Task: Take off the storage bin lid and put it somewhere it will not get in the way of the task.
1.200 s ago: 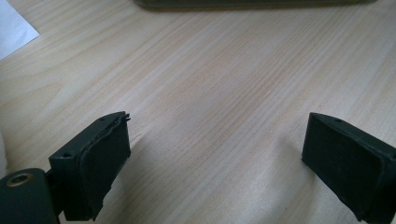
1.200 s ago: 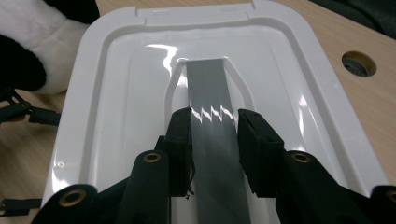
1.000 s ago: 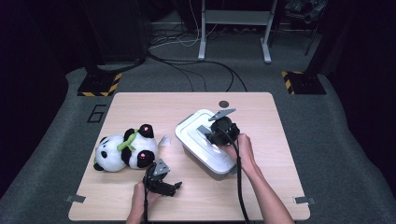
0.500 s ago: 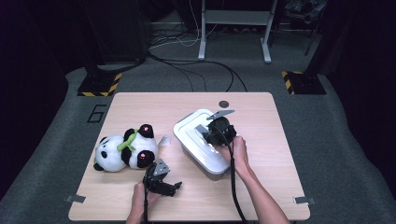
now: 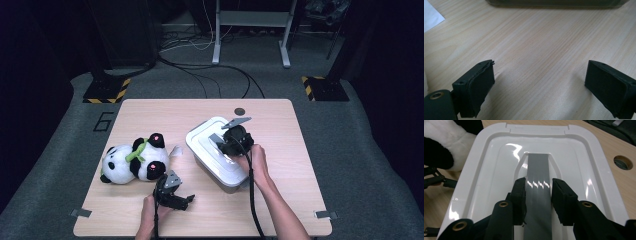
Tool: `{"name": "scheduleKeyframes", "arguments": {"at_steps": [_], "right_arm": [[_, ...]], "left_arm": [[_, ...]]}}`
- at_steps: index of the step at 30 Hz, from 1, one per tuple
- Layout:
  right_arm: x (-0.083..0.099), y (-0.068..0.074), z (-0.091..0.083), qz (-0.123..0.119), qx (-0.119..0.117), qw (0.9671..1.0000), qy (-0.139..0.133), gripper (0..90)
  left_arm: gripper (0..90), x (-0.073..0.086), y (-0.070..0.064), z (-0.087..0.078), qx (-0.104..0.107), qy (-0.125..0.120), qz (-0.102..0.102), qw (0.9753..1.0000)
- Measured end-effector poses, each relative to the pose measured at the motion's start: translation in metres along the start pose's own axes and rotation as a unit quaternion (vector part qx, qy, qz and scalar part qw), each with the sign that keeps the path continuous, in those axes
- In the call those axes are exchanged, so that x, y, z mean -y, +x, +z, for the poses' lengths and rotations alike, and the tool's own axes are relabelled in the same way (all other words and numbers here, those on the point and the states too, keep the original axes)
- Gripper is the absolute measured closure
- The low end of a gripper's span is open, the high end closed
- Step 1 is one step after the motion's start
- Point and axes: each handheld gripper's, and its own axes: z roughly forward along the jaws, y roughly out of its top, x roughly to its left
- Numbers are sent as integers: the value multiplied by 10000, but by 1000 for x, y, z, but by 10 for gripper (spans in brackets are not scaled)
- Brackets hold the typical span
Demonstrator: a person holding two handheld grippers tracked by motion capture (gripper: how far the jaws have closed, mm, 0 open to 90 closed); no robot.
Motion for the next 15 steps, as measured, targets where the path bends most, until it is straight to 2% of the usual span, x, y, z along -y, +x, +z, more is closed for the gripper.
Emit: {"name": "scheduleKeyframes", "arguments": {"at_steps": [2,4,5,6,8,10,11,12,15], "right_arm": [[1,-2,0,55,-58,10000,-20,642],[1,-2,-1,11,-59,10000,-12,634],[1,-1,-1,16,-14,10000,10,575],[1,-2,-1,-8,56,10000,29,558],[1,-2,-1,16,-96,9999,62,514],[1,-1,-1,14,-80,9999,71,515],[0,-1,-1,12,-77,9999,80,520],[0,-1,-2,1,-67,10000,69,617],[0,-1,-2,-1,-89,9999,76,662]], "left_arm": [[84,0,0,0,2,0,2,10000],[84,0,0,0,0,-1,0,10000],[84,0,0,0,1,3,1,10000],[85,0,0,0,2,-2,-1,10000],[85,0,0,0,8,-4,-1,10000],[86,0,0,0,2,-24,-4,10000],[86,0,0,0,5,-8,1,10000],[86,0,0,0,5,-8,1,10000],[86,0,0,0,9,-4,-1,10000]]}}
